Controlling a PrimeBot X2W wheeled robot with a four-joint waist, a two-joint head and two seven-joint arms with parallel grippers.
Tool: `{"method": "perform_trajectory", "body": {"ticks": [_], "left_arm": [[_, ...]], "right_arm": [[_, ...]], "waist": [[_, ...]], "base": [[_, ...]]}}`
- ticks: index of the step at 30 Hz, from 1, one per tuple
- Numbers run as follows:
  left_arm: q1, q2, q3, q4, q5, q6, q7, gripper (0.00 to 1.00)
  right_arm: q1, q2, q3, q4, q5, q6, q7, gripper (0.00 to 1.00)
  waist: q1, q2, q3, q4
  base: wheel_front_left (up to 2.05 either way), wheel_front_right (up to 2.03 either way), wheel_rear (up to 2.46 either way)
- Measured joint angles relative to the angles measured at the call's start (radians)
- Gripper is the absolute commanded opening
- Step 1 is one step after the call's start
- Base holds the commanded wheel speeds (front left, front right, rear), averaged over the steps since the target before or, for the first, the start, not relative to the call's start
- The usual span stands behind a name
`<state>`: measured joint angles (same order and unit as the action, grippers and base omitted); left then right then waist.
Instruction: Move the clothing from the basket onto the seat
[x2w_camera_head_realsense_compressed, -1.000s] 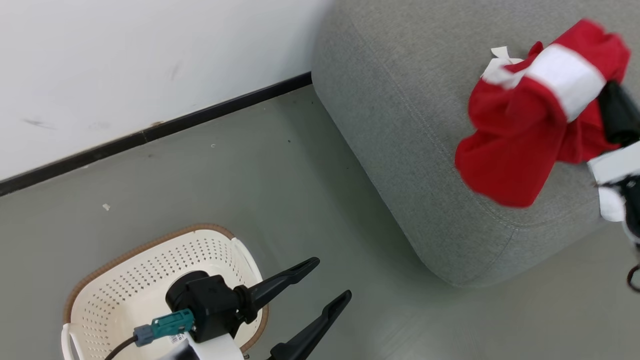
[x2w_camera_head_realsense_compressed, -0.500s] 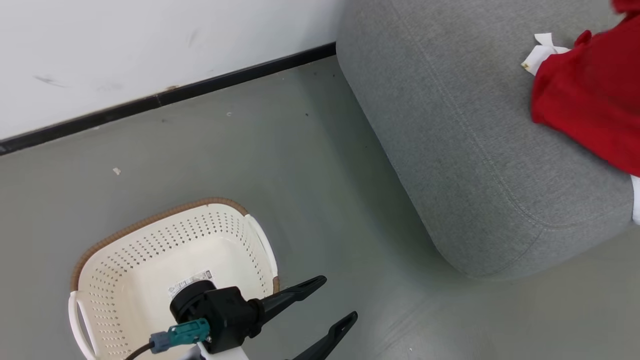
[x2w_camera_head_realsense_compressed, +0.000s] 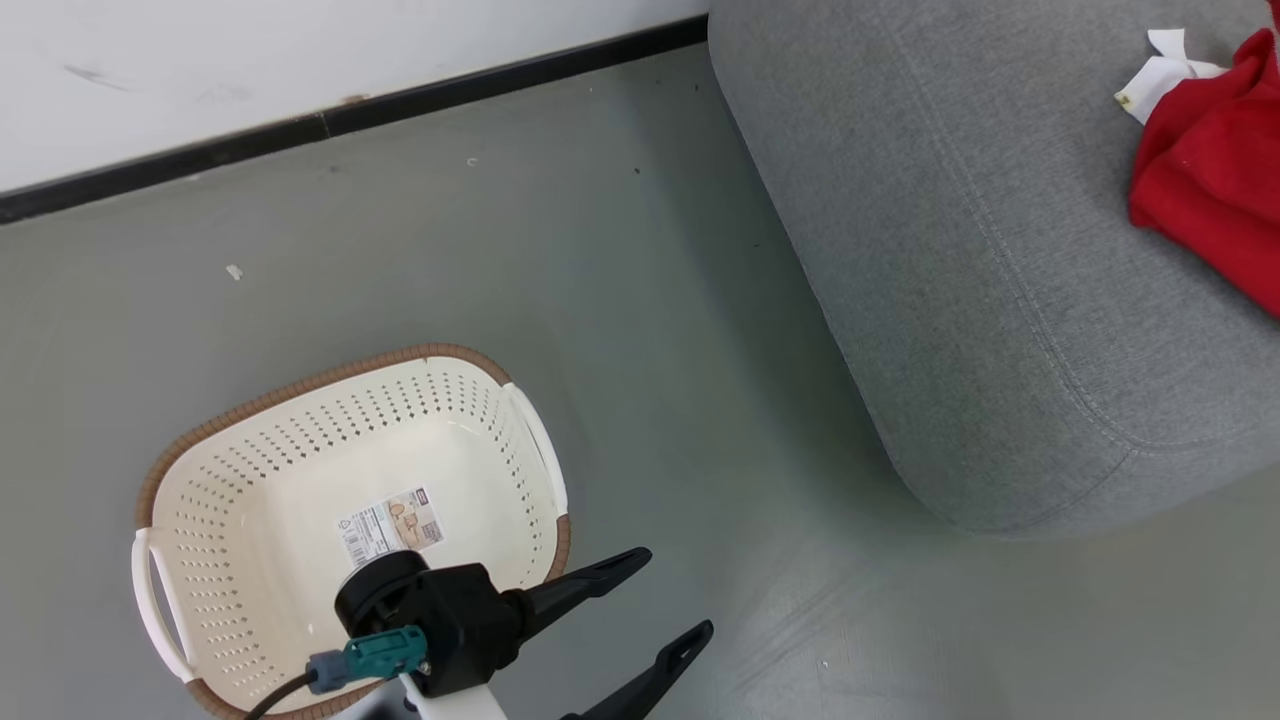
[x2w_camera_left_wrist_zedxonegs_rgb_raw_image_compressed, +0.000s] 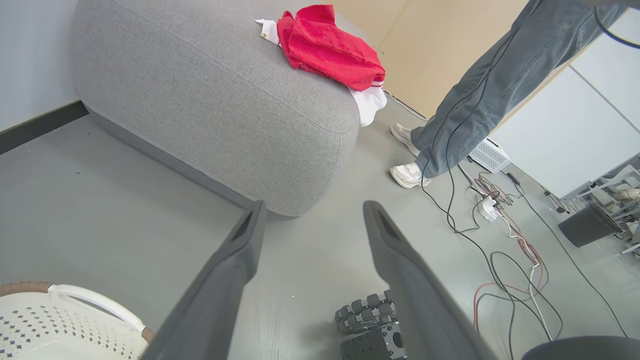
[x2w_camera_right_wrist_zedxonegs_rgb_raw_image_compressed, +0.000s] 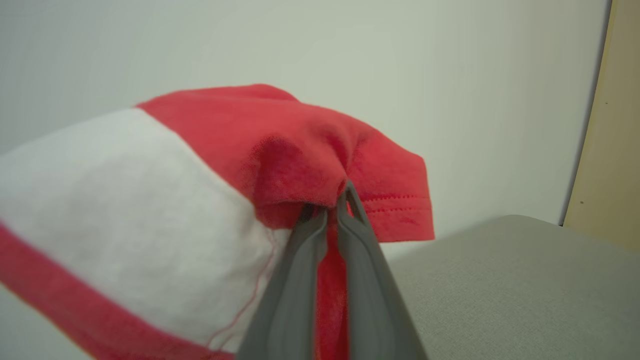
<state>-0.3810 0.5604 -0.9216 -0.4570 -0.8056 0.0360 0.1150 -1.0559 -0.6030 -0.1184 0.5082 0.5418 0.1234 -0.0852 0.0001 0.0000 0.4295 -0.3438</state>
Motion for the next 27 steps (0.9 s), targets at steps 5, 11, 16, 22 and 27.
{"method": "perform_trajectory", "body": {"ticks": [5, 11, 16, 22, 27], "left_arm": [[-0.002, 0.011, 0.008, -0.003, 0.0, 0.01, 0.009, 1.0], [-0.019, 0.014, 0.012, -0.009, 0.0, 0.012, 0.025, 1.0], [-0.026, 0.016, 0.021, -0.011, 0.0, 0.016, 0.026, 1.0], [-0.026, 0.033, 0.026, -0.014, 0.007, 0.023, 0.035, 1.0], [-0.036, 0.035, 0.034, -0.017, 0.007, 0.024, 0.039, 1.0]], "right_arm": [[0.0, 0.012, -0.025, 0.045, 0.002, 0.0, 0.006, 0.0], [0.002, 0.066, -0.098, 0.126, 0.058, 0.0, 0.025, 0.0], [0.002, 0.077, -0.143, 0.165, 0.067, 0.0, 0.028, 0.0], [0.001, 0.077, -0.207, 0.233, 0.076, 0.0, 0.045, 0.0], [0.003, 0.081, -0.198, 0.266, 0.062, 0.0, 0.05, 0.0]], "waist": [[0.0, 0.0, 0.034, 0.002], [-0.0001, 0.0, 0.072, -0.002], [-0.0001, 0.0, 0.094, -0.009], [0.0, 0.0, 0.123, -0.024], [0.0, 0.0, 0.143, -0.036]], "base": [[0.0, 0.0, 0.0], [0.0, 0.0, 0.0], [0.0, 0.0, 0.0], [0.0, 0.0, 0.0], [0.0, 0.0, 0.0]]}}
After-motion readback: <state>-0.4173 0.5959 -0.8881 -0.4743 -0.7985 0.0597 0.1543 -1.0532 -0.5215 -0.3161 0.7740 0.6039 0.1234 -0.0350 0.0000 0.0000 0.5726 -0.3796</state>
